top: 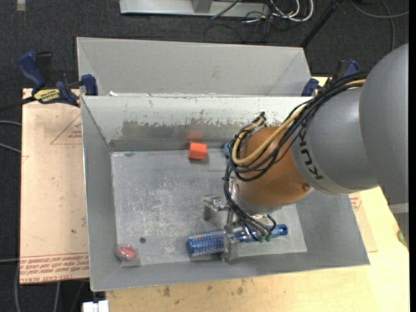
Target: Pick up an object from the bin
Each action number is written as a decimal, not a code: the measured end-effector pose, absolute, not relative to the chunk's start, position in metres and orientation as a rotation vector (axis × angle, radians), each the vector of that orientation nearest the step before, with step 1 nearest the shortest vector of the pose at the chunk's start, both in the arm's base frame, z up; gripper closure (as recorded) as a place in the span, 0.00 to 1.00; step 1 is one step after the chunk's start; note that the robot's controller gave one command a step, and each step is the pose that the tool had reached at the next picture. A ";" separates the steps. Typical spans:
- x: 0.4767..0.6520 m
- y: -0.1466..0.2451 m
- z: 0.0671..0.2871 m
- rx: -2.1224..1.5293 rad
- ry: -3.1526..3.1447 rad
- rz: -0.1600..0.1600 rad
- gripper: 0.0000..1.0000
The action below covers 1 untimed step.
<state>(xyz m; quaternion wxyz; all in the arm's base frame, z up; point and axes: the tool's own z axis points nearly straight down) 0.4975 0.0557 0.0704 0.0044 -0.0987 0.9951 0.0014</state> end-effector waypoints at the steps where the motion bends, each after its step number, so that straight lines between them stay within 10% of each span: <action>1: 0.496 0.056 0.070 -0.310 3.121 0.005 1.00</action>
Offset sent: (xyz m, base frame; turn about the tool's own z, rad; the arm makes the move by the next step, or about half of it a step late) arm 0.0000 0.0000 0.0000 0.0000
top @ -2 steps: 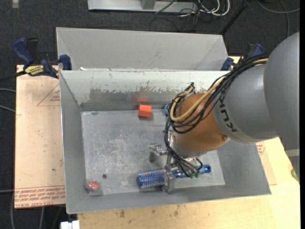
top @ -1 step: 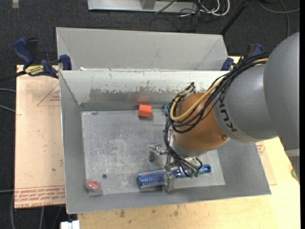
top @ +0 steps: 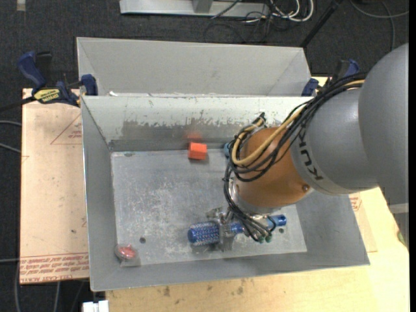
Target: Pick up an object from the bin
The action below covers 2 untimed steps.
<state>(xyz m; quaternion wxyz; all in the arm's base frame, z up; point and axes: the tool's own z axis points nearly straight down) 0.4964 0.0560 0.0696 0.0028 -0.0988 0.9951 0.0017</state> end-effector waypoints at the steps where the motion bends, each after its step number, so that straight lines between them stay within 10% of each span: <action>1: 0.498 0.057 0.117 -0.307 3.122 0.002 1.00; 2: 0.497 0.057 0.117 -0.304 3.127 0.003 1.00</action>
Offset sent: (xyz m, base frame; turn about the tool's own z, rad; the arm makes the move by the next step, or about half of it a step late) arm 0.0001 -0.0001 0.0463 0.0000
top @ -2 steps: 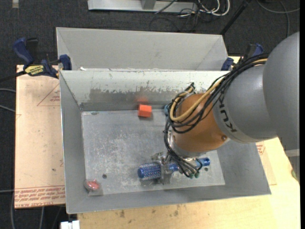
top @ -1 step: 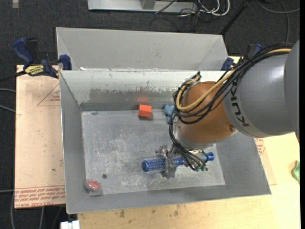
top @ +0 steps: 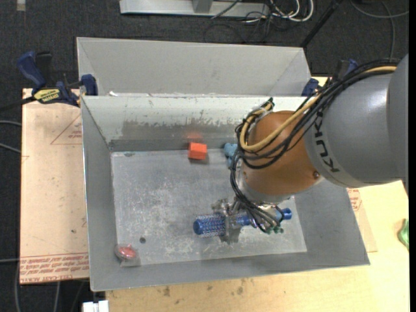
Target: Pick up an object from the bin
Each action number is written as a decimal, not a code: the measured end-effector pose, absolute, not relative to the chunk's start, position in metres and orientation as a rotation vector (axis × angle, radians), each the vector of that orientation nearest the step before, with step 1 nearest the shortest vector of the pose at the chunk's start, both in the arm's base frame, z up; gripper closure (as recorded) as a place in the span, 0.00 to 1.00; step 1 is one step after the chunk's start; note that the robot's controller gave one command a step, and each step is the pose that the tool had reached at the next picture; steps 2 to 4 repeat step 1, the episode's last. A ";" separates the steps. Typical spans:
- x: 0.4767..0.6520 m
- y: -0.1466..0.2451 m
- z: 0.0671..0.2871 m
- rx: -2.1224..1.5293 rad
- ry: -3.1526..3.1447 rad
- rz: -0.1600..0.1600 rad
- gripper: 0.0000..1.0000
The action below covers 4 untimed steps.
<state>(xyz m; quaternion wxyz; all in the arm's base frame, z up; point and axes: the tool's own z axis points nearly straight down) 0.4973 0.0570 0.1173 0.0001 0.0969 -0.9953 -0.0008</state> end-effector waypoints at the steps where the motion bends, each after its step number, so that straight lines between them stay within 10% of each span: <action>1: 0.498 0.057 0.138 0.301 -3.129 -0.002 1.00; 4: 0.498 0.057 0.138 0.301 -3.129 -0.002 1.00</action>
Offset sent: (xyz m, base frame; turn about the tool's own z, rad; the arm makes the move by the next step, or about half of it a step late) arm 0.0000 0.0000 0.0209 0.0000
